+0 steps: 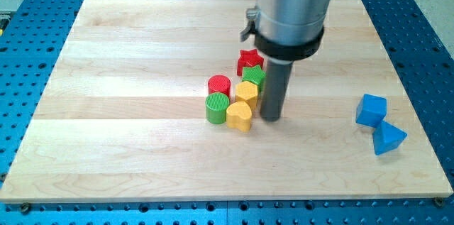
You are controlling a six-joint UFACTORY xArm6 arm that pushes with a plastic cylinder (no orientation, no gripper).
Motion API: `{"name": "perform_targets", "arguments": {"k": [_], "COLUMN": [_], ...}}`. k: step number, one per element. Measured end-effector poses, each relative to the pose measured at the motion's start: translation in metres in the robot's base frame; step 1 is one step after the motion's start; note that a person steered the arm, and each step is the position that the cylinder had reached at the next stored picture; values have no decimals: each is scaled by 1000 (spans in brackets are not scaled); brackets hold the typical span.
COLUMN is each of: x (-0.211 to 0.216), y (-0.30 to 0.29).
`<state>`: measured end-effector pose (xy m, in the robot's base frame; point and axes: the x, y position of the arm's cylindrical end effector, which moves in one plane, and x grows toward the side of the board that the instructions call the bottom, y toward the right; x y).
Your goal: Place the red star to the top of the cube
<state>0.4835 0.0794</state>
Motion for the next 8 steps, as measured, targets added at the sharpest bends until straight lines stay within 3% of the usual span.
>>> {"name": "perform_targets", "arguments": {"k": [3,4,6,7,8], "x": [-145,-159,-148,-124,-116], "y": [-36,-97,-174,-170,-113]}}
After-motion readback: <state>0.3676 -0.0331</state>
